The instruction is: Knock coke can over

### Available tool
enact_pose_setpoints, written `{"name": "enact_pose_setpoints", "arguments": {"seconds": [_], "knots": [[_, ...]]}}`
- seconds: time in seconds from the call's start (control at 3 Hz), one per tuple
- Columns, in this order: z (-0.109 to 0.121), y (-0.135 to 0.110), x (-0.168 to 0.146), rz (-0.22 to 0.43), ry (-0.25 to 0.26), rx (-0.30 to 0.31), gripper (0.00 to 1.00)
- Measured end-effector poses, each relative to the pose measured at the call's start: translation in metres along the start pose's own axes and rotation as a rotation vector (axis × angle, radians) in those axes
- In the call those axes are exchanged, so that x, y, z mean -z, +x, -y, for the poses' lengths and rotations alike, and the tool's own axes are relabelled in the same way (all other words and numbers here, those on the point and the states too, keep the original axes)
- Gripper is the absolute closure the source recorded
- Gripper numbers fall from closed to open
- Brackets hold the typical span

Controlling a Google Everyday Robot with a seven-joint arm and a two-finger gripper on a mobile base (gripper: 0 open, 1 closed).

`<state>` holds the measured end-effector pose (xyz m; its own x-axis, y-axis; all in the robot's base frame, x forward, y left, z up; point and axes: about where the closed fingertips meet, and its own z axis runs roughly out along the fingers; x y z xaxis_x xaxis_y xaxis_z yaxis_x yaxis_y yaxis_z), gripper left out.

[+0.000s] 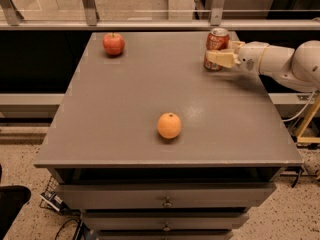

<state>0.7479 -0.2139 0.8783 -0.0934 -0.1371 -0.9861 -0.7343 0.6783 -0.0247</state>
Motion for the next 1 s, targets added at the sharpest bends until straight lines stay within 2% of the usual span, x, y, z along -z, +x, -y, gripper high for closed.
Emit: {"name": "enact_pose_setpoints", "arguments": {"seconds": [0.33,0.67,1.0], "knots": [[-0.002,-0.001,-0.004,-0.019,-0.003,0.006,1.00],[-0.008,-0.010,-0.005,-0.112,-0.003,0.053,1.00],[-0.018,-0.022,-0.003,-0.268,0.004,0.123,1.00]]}}
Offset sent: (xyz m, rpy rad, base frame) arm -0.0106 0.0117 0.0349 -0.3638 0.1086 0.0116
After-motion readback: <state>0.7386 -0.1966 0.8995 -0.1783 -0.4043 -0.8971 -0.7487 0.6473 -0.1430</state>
